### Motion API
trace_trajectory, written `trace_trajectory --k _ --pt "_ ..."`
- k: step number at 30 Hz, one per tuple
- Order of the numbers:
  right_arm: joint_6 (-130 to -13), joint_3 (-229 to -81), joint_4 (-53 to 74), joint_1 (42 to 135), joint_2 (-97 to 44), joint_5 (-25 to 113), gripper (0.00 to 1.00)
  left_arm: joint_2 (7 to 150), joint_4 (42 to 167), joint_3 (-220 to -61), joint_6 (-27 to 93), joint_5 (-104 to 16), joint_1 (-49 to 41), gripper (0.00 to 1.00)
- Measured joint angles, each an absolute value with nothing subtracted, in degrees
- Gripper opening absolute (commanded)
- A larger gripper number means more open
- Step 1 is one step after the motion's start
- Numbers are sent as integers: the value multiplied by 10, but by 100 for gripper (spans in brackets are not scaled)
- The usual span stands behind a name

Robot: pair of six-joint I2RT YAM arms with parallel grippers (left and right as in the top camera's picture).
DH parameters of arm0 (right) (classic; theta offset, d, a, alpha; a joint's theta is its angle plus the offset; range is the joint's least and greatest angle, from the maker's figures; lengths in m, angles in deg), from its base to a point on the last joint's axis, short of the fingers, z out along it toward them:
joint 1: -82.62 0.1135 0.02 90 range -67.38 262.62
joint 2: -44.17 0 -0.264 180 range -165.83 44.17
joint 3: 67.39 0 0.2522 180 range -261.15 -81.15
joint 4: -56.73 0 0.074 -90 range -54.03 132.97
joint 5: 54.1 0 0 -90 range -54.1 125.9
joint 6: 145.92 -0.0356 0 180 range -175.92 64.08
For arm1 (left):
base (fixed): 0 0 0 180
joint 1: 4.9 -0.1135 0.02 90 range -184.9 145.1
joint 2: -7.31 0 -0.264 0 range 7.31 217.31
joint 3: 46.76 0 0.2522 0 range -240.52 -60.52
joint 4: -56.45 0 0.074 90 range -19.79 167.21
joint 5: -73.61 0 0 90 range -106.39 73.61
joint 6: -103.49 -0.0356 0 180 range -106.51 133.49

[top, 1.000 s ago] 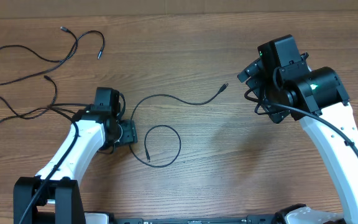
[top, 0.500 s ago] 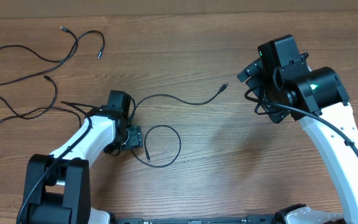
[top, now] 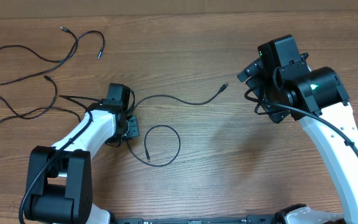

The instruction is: Untangle cables

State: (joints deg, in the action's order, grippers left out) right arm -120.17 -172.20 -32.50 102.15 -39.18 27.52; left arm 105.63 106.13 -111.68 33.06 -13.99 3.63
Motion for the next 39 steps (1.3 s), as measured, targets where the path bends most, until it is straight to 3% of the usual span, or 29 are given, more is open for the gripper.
trace_trajectory --k 14,33,39 --pt "-1202 -1722 -325 1021 -392 275 100 1053 1110 -1130 322 -177 36 4" --pt "-1202 -1722 -325 1021 -392 275 100 891 1146 -1103 286 -351 37 4" --pt "-1202 -1722 -323 1021 -392 275 100 872 1157 -1103 302 -345 37 5"
